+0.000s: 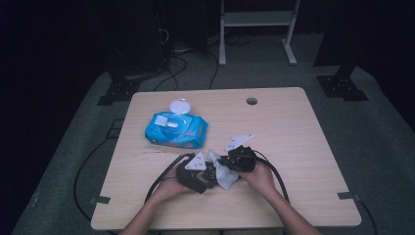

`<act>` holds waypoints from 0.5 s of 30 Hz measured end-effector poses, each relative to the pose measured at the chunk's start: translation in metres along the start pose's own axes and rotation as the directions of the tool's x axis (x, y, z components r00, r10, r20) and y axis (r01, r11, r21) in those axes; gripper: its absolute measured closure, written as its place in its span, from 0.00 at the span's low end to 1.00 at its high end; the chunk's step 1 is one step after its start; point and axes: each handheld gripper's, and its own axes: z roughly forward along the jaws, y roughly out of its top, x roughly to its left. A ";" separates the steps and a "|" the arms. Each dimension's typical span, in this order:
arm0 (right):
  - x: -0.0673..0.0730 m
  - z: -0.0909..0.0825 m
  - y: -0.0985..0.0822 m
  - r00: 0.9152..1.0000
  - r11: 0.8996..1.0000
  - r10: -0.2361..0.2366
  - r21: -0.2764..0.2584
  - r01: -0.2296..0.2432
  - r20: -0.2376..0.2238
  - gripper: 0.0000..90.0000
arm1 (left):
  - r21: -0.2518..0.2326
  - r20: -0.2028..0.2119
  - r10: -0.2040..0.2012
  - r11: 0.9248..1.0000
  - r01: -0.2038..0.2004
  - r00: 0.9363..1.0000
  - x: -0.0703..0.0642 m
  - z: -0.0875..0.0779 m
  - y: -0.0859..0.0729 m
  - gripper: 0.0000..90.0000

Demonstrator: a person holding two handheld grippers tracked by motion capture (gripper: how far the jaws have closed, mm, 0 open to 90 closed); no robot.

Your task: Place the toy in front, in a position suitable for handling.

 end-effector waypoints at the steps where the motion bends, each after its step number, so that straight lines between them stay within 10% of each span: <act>1: 0.002 0.001 0.001 1.000 1.000 -0.006 -0.002 0.006 -0.003 0.94 | 0.000 -0.002 0.000 1.000 0.000 1.000 0.000 0.000 0.000 0.26; 8: 0.013 0.015 0.014 0.998 0.999 -0.021 -0.037 0.018 -0.061 0.94 | 0.003 0.007 -0.016 1.000 0.016 1.000 0.001 0.000 -0.002 0.26; 15: -0.002 0.000 0.000 0.999 1.000 -0.019 0.012 0.019 0.026 0.94 | -0.009 0.001 -0.004 1.000 0.004 1.000 0.001 0.000 -0.001 0.26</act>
